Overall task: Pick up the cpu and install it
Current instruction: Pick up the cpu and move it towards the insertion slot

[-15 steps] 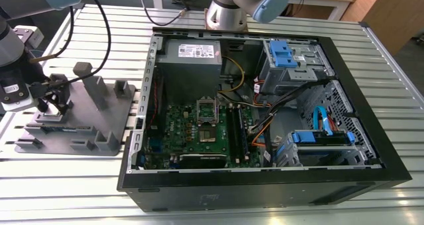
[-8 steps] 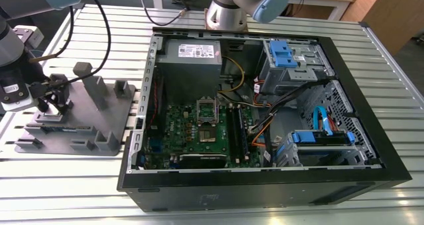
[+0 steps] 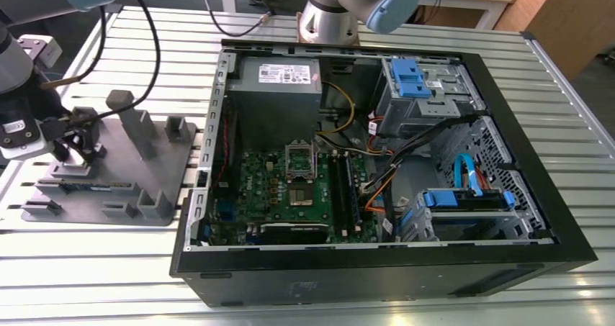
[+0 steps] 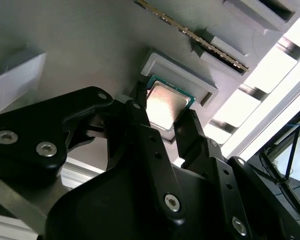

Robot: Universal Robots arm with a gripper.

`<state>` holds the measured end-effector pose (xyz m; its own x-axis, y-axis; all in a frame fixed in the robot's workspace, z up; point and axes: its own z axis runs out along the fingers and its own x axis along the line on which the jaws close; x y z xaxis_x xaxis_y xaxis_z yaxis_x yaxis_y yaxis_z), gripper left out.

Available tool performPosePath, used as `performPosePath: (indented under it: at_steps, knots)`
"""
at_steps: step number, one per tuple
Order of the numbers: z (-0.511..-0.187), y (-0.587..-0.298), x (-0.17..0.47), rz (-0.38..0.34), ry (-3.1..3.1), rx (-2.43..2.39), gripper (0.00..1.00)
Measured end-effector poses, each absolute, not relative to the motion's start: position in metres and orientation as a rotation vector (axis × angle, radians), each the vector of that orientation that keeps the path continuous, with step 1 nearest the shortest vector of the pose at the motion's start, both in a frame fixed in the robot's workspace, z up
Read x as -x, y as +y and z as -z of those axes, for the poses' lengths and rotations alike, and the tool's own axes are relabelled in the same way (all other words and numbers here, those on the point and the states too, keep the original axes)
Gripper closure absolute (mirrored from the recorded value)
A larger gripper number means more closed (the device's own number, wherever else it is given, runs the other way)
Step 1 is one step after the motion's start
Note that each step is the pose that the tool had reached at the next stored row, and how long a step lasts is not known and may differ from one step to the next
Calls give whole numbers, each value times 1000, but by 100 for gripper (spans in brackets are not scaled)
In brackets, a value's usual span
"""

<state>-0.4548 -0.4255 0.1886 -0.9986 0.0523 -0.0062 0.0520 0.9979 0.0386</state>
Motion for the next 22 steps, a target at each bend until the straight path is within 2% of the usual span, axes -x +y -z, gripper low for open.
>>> performPosePath:
  at_steps: [13,22]
  knots:
    - [-197,-426,455,-60,3133,-82,53]
    - [-220,-426,455,-60,3133,-82,53]
